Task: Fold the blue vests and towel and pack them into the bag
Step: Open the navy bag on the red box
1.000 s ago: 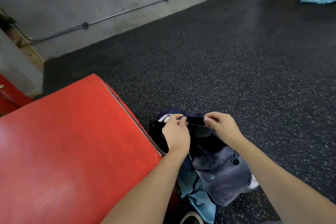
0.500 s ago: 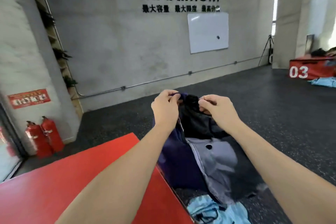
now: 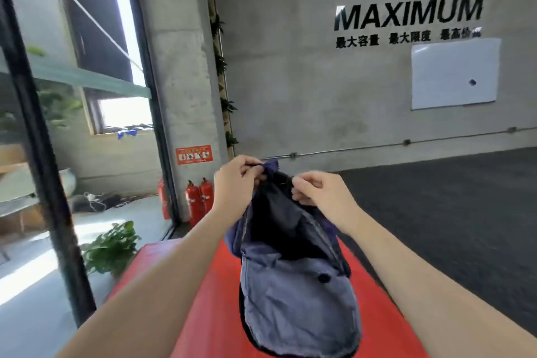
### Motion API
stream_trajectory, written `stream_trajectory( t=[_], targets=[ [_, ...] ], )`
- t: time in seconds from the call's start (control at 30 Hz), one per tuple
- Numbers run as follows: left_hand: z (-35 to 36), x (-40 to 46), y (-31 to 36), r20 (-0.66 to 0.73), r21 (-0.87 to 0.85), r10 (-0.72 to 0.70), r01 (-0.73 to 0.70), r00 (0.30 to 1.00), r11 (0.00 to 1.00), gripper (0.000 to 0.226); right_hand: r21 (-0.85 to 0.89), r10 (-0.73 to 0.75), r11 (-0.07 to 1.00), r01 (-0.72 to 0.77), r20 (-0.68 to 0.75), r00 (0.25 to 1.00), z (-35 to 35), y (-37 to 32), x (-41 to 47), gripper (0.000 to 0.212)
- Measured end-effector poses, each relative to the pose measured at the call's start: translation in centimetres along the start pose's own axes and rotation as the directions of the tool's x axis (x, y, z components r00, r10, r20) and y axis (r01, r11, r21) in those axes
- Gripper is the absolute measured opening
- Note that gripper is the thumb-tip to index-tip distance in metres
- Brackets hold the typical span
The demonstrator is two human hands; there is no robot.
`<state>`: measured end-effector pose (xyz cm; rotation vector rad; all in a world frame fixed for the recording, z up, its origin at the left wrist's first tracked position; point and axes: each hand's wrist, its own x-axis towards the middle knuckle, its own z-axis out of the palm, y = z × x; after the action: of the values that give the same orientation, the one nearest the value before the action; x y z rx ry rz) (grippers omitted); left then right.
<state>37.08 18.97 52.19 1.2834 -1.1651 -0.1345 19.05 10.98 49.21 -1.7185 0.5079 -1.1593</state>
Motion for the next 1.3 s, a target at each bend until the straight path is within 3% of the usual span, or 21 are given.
stream_trajectory(
  t=[0.17, 0.27, 0.4, 0.53, 0.77, 0.93, 1.1, 1.3],
  targets=[
    [-9.8, -11.5, -12.1, -0.044, 0.13, -0.312, 0.316, 0.949, 0.94, 0.022, -0.116, 0.144, 0.986, -0.123, 0.202, 0.969, 8.7, 6.9, -5.9, 0.018],
    [-13.9, -19.1, -16.4, -0.111, 0.199, -0.392, 0.406, 0.913, 0.892, 0.024, -0.208, 0.266, 0.955, -0.209, 0.306, 0.914, 11.8, 10.2, -9.2, 0.019],
    [-16.8, -25.5, -17.5, -0.126, 0.301, -0.437, 0.454, 0.891, 0.839, 0.021, -0.337, 0.327, 0.919, -0.204, 0.366, 0.871, 13.8, 13.0, -12.0, 0.028],
    [-17.9, -27.1, -16.6, -0.08, 0.391, -0.454, 0.447, 0.888, 0.805, 0.034, -0.395, 0.341, 0.9, -0.184, 0.377, 0.861, 15.1, 13.7, -13.0, 0.027],
    [-17.2, -23.3, -16.7, -0.189, 0.533, -0.288, 0.345, 0.939, 0.773, 0.023, -0.464, 0.318, 0.878, -0.116, 0.385, 0.866, 18.5, 15.9, -10.9, 0.018],
    [-15.9, -18.1, -20.5, -0.089, 0.607, -0.322, 0.308, 0.942, 0.732, 0.021, -0.434, 0.256, 0.896, -0.093, 0.333, 0.907, 21.5, 18.5, -8.1, 0.009],
    [-15.1, -14.4, -24.3, 0.074, 0.786, -0.523, 0.273, 0.849, 0.554, 0.04, -0.375, 0.25, 0.92, -0.118, 0.328, 0.911, 23.4, 22.4, -6.3, 0.007],
    [-15.1, -12.4, -28.6, 0.159, 0.846, -0.619, 0.218, 0.769, 0.487, 0.045, -0.384, 0.255, 0.916, -0.118, 0.328, 0.91, 23.9, 26.2, -5.2, 0.008]
  ],
)
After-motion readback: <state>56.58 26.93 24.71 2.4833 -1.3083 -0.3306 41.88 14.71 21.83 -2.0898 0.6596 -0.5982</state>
